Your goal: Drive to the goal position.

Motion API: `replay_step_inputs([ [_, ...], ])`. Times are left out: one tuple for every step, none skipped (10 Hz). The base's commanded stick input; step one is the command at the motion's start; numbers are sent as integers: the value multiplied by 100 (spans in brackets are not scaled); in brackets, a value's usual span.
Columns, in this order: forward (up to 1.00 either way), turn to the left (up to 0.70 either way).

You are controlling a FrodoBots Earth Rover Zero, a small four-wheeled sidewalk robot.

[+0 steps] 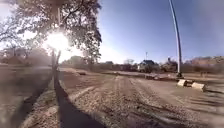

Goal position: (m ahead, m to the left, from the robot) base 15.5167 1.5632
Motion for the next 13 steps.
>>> replay_step_inputs([
  [50,0],
  [50,0],
  [50,0],
  [50,0],
  [50,0],
  [50,0],
  [50,0],
  [50,0],
  [50,0],
  [50,0],
  [50,0],
  [50,0],
  [50,0],
])
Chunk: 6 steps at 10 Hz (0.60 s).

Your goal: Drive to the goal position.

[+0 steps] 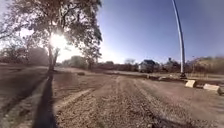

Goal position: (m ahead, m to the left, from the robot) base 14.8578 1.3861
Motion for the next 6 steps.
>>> replay_step_inputs([
  [50,0],
  [50,0],
  [50,0],
  [50,0],
  [50,0],
  [50,0],
])
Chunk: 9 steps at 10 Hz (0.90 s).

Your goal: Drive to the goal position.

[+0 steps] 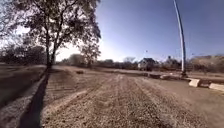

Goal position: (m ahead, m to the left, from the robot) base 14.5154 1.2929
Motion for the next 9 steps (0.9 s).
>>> replay_step_inputs([
  [50,0],
  [50,0],
  [50,0],
  [50,0],
  [50,0],
  [50,0],
  [50,0],
  [50,0],
  [50,0],
])
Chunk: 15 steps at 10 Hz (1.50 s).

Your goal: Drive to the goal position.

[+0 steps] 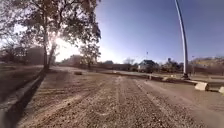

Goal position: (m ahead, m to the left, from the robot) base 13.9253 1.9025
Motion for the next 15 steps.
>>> replay_step_inputs([
  [50,0],
  [50,0],
  [50,0],
  [50,0],
  [50,0],
  [50,0],
  [50,0],
  [50,0],
  [50,0],
  [50,0],
  [50,0],
  [50,0],
  [50,0],
  [50,0],
  [50,0],
])
